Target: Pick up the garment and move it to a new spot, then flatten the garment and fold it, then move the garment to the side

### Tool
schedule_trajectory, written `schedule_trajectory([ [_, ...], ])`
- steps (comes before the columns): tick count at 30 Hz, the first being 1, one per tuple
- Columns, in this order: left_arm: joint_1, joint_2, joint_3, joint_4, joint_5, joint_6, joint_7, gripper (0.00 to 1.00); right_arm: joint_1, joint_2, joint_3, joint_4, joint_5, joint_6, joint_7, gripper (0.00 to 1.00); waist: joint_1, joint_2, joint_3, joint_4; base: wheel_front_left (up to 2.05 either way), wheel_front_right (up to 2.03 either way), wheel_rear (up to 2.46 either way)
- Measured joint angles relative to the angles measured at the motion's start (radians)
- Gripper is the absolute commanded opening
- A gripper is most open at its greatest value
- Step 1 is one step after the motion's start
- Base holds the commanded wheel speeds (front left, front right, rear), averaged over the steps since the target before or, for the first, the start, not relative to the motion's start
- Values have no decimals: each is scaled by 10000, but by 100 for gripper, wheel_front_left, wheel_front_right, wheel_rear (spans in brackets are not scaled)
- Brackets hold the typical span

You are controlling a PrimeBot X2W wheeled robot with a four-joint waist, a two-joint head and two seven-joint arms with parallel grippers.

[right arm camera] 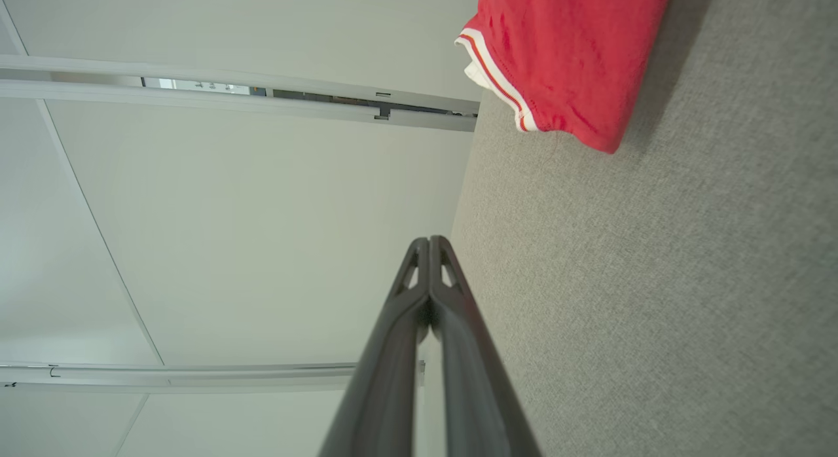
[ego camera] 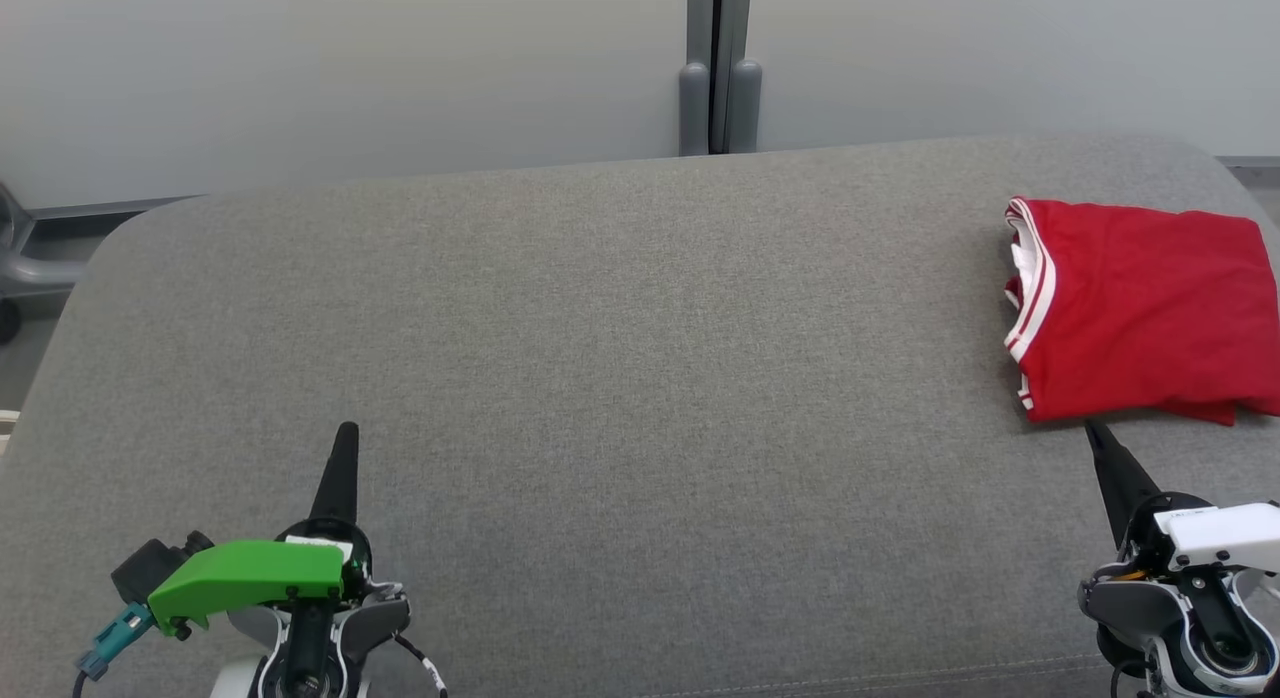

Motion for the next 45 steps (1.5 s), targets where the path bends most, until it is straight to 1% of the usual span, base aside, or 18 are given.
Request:
schedule_trajectory([
  [26, -240, -497, 533, 194, -1053, -474, 263, 0, -203, -12, -472, 203, 1636, 0, 324, 0, 0, 0, 196, -61, 0, 0, 0],
  [45, -259, -504, 537, 198, -1074, -476, 263, 0, -206, -12, -477, 207, 1639, 0, 326, 0, 0, 0, 196, -61, 0, 0, 0],
])
